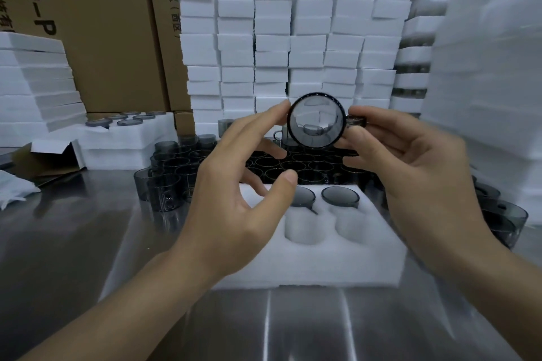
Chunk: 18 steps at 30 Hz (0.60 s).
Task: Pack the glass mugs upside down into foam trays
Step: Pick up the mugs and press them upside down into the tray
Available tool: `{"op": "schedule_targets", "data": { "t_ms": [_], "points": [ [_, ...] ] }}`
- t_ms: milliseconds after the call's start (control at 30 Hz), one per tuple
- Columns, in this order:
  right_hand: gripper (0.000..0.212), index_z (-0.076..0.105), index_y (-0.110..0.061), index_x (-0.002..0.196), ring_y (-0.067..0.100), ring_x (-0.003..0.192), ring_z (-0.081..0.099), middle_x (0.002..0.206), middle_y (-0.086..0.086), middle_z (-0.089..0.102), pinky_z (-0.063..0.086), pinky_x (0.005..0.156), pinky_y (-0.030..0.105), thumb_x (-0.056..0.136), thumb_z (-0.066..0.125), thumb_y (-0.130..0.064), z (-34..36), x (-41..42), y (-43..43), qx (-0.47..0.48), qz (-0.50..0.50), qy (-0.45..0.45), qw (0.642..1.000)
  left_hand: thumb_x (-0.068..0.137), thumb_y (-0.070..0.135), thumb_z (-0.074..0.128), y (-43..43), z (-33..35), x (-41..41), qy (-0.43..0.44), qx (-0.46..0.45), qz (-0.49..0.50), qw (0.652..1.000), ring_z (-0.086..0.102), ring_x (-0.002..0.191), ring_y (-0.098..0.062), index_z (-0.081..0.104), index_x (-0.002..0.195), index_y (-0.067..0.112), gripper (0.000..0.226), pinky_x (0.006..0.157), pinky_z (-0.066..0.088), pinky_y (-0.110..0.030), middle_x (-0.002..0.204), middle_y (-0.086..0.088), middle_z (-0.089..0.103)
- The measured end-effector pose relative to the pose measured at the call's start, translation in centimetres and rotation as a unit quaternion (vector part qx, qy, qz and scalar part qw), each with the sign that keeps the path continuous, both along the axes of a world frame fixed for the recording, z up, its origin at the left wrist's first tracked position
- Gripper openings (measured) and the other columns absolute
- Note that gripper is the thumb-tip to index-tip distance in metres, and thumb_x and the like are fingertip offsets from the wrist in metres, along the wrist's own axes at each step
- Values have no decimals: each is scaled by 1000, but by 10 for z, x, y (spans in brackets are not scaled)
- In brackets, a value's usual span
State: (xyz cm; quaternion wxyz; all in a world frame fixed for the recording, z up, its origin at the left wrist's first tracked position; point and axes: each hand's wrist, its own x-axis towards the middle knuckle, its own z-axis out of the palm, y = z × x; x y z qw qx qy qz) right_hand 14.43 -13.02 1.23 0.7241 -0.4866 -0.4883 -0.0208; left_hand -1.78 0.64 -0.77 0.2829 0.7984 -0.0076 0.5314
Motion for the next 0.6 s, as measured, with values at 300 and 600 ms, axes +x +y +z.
{"op": "schedule_targets", "data": {
  "t_ms": [300,600],
  "points": [
    [31,74,-12,128,17,102,80,107,1,83,63,83,26,98,73,-21,5,-3,-3,20,35,21,999,90,6,66,-3,0,-1,-11,50,11,999,66,118,-25,42,162,21,78,71,58,-29,150,14,51],
    [37,71,-19,132,18,117,74,118,-5,77,61,91,24,100,73,-3,-3,-5,-3,13,-22,-145,989,93,44,73,-4,0,6,-30,-81,-8,996,71,114,-18,49,157,41,68,74,62,-28,129,16,63]
  ]
}}
